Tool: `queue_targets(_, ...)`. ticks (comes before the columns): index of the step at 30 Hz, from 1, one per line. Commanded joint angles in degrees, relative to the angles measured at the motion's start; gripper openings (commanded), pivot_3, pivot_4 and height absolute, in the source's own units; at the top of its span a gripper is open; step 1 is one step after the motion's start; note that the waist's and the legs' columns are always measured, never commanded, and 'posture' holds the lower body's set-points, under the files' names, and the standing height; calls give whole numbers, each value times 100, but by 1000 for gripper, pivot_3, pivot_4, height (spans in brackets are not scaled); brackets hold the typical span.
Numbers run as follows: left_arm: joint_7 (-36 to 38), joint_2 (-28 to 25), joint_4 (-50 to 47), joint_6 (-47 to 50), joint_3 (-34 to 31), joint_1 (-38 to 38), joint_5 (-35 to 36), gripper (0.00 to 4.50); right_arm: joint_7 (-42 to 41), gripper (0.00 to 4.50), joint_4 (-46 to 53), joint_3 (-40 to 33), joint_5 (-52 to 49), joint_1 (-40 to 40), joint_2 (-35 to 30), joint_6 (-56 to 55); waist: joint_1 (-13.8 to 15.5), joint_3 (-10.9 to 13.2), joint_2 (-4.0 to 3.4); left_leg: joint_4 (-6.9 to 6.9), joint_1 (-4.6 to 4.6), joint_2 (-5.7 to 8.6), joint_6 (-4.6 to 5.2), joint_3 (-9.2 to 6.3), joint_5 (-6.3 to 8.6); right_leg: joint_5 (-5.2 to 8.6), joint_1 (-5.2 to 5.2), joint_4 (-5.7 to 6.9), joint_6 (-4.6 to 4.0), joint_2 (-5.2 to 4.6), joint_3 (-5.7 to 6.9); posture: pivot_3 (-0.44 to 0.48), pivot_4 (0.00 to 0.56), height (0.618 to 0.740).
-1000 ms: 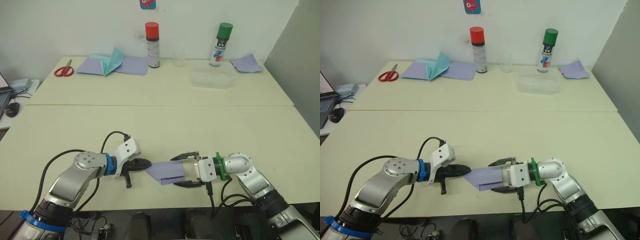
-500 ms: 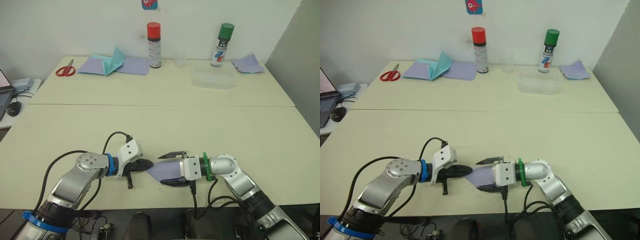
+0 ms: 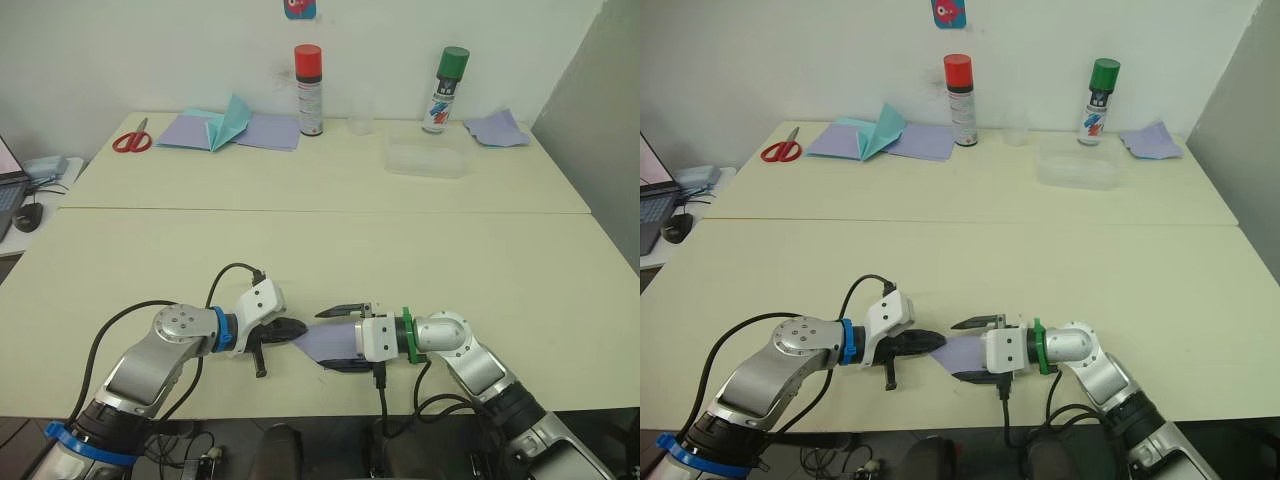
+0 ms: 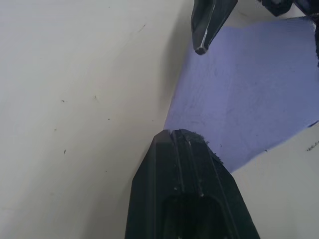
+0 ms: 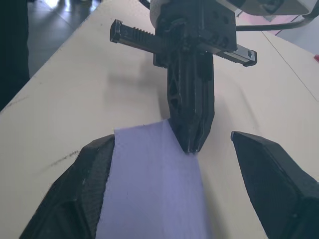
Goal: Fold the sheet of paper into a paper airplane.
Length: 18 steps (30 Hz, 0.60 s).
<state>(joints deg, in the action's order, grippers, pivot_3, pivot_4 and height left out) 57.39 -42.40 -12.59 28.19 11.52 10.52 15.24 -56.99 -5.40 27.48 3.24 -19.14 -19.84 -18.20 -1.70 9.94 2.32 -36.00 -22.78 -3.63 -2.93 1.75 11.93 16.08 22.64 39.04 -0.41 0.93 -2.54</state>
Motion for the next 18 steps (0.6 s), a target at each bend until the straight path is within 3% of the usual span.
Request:
queue_targets(1,85,31,90,76,235,-87,-86,0,-67,2499,41,49,-159,8,38,-89,0,0,0,0,0,0,0,0,0,0,0,0,0,0,0,0,150,740)
queue_targets(8,126,-34,105,-12,263,-127,-133,0,-167,28,166,-11,-348,-102,13,244,0,0,0,0,0,-1,0,0,0,0,0,0,0,-1,0,0,150,740)
queue_targets(18,221,-48,214,-250,312,-104,-277,0,-520,28,806,-129,-1123,-446,-43,2743,5,0,0,0,-1,-3,0,-2,0,0,0,0,0,-2,1,0,150,740)
